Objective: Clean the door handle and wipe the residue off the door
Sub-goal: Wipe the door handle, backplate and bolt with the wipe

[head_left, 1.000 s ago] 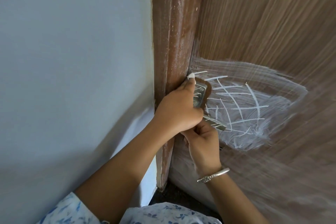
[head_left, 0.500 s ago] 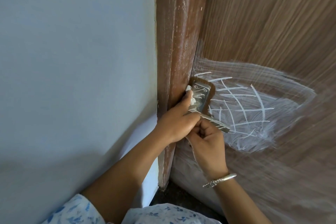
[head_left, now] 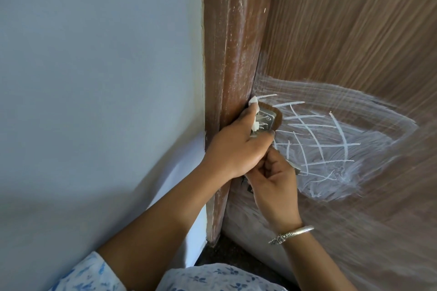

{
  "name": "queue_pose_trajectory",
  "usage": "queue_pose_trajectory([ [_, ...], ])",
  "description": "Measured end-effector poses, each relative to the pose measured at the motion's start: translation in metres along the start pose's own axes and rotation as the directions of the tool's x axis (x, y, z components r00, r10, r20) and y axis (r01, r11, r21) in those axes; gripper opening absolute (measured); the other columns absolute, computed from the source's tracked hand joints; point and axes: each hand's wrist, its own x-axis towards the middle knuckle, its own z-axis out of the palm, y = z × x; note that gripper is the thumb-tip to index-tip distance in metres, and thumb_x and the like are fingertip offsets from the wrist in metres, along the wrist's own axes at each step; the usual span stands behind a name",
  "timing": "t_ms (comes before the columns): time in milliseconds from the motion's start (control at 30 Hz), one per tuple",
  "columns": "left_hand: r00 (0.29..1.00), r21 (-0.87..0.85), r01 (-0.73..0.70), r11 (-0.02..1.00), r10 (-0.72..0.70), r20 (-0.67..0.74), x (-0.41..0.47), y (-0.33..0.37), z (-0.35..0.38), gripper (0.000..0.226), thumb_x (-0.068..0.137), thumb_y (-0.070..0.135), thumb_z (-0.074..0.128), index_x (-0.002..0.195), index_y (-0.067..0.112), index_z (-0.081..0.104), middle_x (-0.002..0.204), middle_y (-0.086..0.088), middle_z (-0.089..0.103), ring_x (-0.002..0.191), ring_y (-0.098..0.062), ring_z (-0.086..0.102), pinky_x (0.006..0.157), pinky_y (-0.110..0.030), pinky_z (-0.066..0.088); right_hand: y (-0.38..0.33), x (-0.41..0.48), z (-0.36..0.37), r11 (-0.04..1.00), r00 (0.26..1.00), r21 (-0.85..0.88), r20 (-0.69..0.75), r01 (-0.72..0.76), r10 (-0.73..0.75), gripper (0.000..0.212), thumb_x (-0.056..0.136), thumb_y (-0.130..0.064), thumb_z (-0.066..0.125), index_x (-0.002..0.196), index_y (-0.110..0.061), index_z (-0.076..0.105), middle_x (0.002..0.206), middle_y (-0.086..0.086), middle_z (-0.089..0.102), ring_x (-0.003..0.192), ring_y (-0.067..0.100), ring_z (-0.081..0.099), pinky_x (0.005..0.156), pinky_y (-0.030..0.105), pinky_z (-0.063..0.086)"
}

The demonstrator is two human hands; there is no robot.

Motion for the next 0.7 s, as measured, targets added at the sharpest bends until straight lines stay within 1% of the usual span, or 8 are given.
queue_pose_trajectory([
  [67,1.0,0.074,-0.004,0.997,0.005,-0.009,0.001,0.0,0.002,0.068,0.089,0.047,0.039,0.147,0.041,0.004,0.149,0.008,0.037,0.125,-0.017,0.047,0.087,-0.027,0.035,-0.001,0.001,0.001,1.0,1.0,-0.007,0.009,0.008,-0.008,0.018,0.08,0.012,0.059,0.081,-0.005,0.06,0.058,0.002,0.055,0.054,0.011,0.046,0.046,0.018,0.037],
  [100,1.0,0.103,-0.012,0.995,0.013,-0.014,0.001,0.001,0.003,0.069,0.089,0.046,0.039,0.147,0.04,0.003,0.149,0.007,0.036,0.124,-0.018,0.048,0.086,-0.028,0.035,-0.002,0.001,0.001,1.0,1.0,-0.012,0.017,0.014,-0.014,0.022,0.079,0.014,0.058,0.079,-0.008,0.059,0.057,-0.004,0.057,0.053,0.006,0.049,0.046,0.015,0.038],
  [167,0.999,0.147,-0.034,0.988,0.037,-0.013,-0.001,0.0,0.006,0.07,0.089,0.046,0.037,0.147,0.038,-0.001,0.155,0.01,0.023,0.128,-0.019,0.044,0.087,-0.028,0.034,-0.002,0.002,0.001,0.999,0.999,-0.048,0.033,0.024,-0.022,0.031,0.078,0.017,0.055,0.077,-0.014,0.058,0.057,-0.013,0.061,0.054,-0.003,0.054,0.048,0.011,0.04],
  [233,0.999,0.155,-0.048,0.987,0.05,-0.008,-0.002,-0.002,0.007,0.071,0.087,0.048,0.034,0.147,0.039,-0.003,0.157,0.013,0.013,0.132,-0.02,0.04,0.09,-0.029,0.033,-0.002,0.002,0.002,0.995,0.999,-0.099,0.035,0.031,-0.028,0.034,0.077,0.017,0.056,0.079,-0.016,0.059,0.062,-0.013,0.065,0.06,-0.002,0.059,0.051,0.013,0.043],
  [333,0.999,0.142,-0.044,0.989,0.045,-0.004,-0.001,-0.005,0.009,0.074,0.081,0.053,0.029,0.146,0.041,-0.004,0.157,0.014,0.013,0.133,-0.02,0.039,0.09,-0.029,0.033,-0.001,0.002,0.001,0.991,0.999,-0.129,0.039,0.033,-0.028,0.032,0.077,0.016,0.056,0.083,-0.015,0.061,0.068,-0.009,0.068,0.066,0.003,0.063,0.055,0.016,0.047],
  [467,0.998,-0.027,0.03,0.999,-0.029,0.053,-0.003,-0.02,0.014,0.07,0.084,0.052,0.034,0.146,0.044,0.001,0.154,0.011,0.026,0.133,-0.016,0.037,0.091,-0.026,0.029,0.002,-0.001,0.001,0.995,0.999,-0.102,0.047,-0.018,0.023,0.031,0.076,0.018,0.057,0.082,-0.012,0.064,0.07,0.0,0.068,0.066,0.006,0.062,0.056,0.019,0.05],
  [567,0.995,-0.186,0.042,0.982,-0.024,0.099,-0.004,-0.028,0.014,0.069,0.081,0.053,0.032,0.144,0.049,0.004,0.154,0.017,0.02,0.136,-0.004,0.027,0.094,-0.021,0.024,0.002,-0.003,0.001,0.994,0.999,-0.11,0.044,-0.013,0.018,0.026,0.076,0.017,0.059,0.082,-0.008,0.065,0.066,0.004,0.066,0.063,0.013,0.059,0.058,0.027,0.051],
  [700,0.99,-0.312,0.08,0.947,-0.04,0.134,0.001,-0.032,0.016,0.069,0.076,0.061,0.026,0.143,0.051,0.009,0.152,0.02,0.022,0.132,-0.002,0.033,0.095,-0.019,0.029,0.003,-0.001,0.004,0.995,0.998,-0.085,0.041,-0.046,0.05,0.031,0.077,0.017,0.056,0.084,-0.011,0.066,0.064,0.005,0.064,0.062,0.019,0.058,0.06,0.037,0.053],
])
